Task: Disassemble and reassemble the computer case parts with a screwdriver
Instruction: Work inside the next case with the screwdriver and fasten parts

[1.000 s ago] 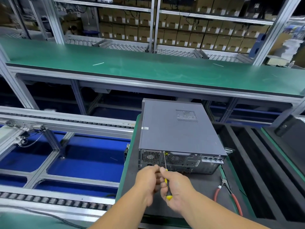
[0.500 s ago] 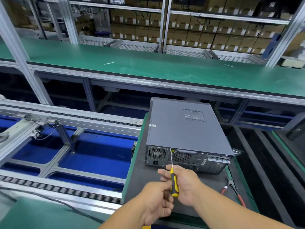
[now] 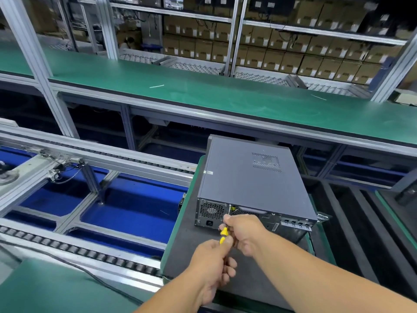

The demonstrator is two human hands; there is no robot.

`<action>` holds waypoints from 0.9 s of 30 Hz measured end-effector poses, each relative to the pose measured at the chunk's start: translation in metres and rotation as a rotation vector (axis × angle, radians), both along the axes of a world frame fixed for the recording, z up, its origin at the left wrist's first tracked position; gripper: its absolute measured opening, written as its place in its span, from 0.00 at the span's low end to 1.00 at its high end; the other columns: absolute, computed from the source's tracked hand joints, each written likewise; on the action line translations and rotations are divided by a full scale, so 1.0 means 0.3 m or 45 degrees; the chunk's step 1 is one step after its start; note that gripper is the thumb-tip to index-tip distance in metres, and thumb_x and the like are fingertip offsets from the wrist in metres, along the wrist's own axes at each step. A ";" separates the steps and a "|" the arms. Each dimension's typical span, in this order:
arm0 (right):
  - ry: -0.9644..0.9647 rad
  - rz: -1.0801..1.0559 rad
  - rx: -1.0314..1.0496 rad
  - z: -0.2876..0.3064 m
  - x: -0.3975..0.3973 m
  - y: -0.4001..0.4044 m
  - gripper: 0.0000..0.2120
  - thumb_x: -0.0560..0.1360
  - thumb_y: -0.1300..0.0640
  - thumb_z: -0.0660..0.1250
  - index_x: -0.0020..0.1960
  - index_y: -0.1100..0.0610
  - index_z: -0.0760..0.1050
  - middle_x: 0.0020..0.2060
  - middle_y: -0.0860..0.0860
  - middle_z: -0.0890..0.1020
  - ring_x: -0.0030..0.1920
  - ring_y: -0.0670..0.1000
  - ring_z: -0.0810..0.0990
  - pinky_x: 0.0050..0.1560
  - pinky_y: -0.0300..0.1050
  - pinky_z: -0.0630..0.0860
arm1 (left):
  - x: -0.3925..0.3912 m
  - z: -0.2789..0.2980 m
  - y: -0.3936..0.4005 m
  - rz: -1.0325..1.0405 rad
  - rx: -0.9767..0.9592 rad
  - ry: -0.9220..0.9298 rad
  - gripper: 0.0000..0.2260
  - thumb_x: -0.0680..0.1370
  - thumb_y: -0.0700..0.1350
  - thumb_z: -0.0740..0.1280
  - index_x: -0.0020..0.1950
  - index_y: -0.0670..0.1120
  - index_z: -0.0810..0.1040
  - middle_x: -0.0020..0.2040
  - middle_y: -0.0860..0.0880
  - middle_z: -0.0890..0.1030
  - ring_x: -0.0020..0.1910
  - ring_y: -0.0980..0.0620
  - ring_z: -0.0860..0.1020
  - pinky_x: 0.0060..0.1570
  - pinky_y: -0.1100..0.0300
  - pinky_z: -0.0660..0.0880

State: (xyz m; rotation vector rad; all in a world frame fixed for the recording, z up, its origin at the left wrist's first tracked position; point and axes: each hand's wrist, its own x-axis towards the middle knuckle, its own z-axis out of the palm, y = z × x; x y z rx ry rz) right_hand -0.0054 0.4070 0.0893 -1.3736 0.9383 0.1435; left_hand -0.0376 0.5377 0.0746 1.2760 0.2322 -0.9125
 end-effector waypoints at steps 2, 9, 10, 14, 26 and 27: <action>0.017 -0.022 0.069 0.009 0.002 -0.002 0.07 0.83 0.58 0.66 0.49 0.60 0.79 0.34 0.53 0.85 0.28 0.51 0.78 0.30 0.42 0.72 | -0.007 0.021 0.007 0.029 -0.273 0.268 0.16 0.85 0.52 0.62 0.57 0.40 0.80 0.36 0.42 0.78 0.27 0.50 0.73 0.25 0.61 0.66; 0.036 -0.020 0.242 0.021 -0.004 -0.002 0.11 0.86 0.58 0.59 0.53 0.57 0.79 0.42 0.52 0.88 0.41 0.51 0.83 0.41 0.46 0.71 | -0.040 -0.047 -0.047 0.213 0.226 -0.433 0.06 0.81 0.39 0.65 0.53 0.47 0.80 0.38 0.47 0.85 0.30 0.48 0.83 0.25 0.58 0.75; 0.033 -0.023 0.259 0.020 -0.006 0.000 0.11 0.87 0.57 0.59 0.53 0.57 0.79 0.43 0.53 0.89 0.43 0.51 0.84 0.42 0.46 0.72 | -0.045 -0.058 -0.058 0.218 0.333 -0.518 0.06 0.80 0.39 0.67 0.51 0.50 0.80 0.38 0.48 0.85 0.30 0.48 0.83 0.25 0.57 0.76; 0.035 -0.027 0.352 0.024 -0.005 -0.011 0.11 0.87 0.56 0.59 0.54 0.57 0.79 0.40 0.52 0.88 0.42 0.52 0.83 0.43 0.46 0.76 | -0.060 -0.016 -0.054 0.352 -0.323 0.206 0.09 0.79 0.46 0.70 0.46 0.42 0.84 0.34 0.45 0.77 0.24 0.52 0.70 0.18 0.63 0.61; 0.062 0.046 0.484 0.019 -0.002 -0.055 0.12 0.87 0.55 0.57 0.55 0.56 0.78 0.41 0.52 0.88 0.44 0.53 0.82 0.50 0.50 0.79 | -0.099 0.025 -0.161 0.770 -0.546 0.411 0.08 0.82 0.48 0.65 0.50 0.45 0.79 0.32 0.47 0.71 0.22 0.55 0.63 0.18 0.65 0.56; 0.065 0.047 0.496 0.021 -0.002 -0.055 0.12 0.87 0.55 0.57 0.54 0.55 0.78 0.40 0.52 0.88 0.43 0.53 0.81 0.44 0.48 0.78 | -0.096 0.025 -0.168 0.836 -0.677 0.513 0.08 0.83 0.48 0.64 0.50 0.46 0.79 0.32 0.48 0.70 0.22 0.56 0.62 0.17 0.65 0.56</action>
